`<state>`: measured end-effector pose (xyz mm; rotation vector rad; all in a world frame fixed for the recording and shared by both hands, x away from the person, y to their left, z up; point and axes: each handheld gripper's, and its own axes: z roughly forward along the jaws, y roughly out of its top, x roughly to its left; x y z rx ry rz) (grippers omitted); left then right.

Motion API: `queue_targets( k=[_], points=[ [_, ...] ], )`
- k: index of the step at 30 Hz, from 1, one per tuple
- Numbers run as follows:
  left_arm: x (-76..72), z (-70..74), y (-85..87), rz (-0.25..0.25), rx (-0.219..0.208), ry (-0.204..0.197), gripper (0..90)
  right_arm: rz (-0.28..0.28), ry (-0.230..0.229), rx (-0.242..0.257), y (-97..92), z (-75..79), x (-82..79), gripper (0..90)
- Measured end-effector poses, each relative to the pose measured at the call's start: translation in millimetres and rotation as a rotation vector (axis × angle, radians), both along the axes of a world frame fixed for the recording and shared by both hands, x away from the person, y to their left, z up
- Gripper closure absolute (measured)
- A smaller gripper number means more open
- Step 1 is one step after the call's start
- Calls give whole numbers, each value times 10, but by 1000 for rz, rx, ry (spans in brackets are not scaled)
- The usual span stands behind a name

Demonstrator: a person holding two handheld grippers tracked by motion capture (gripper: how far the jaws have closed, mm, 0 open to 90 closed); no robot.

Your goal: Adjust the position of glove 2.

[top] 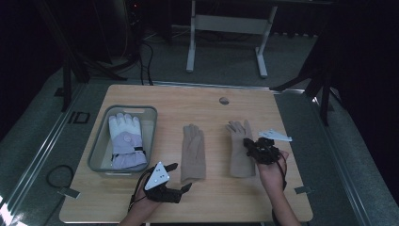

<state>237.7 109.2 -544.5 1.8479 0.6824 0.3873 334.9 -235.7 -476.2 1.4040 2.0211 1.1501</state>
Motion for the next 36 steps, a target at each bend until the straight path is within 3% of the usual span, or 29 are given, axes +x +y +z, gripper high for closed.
queue_targets(
  k=[10, 14, 18, 22, 29, 36],
  points=[
    [3, 38, 51, 4, -8, -14, 142, 38, -7, 38, 628, 141, 43, 869],
    [17, 44, 68, 4, -9, -19, 142, 65, -2, 60, 855, 127, 67, 869],
    [5, 56, 74, -4, -13, -26, 141, 56, 11, 85, 1044, 93, 90, 868],
    [1, 66, 75, -11, -10, -31, 141, 45, 30, 105, 1222, 15, 85, 868],
    [-7, 67, 77, -20, -9, -30, 141, 52, 68, 31, 1464, -236, 75, 866],
    [5, 50, 67, -23, -8, -17, 142, 61, 136, 28, 1556, -472, 110, 856]
  ],
)
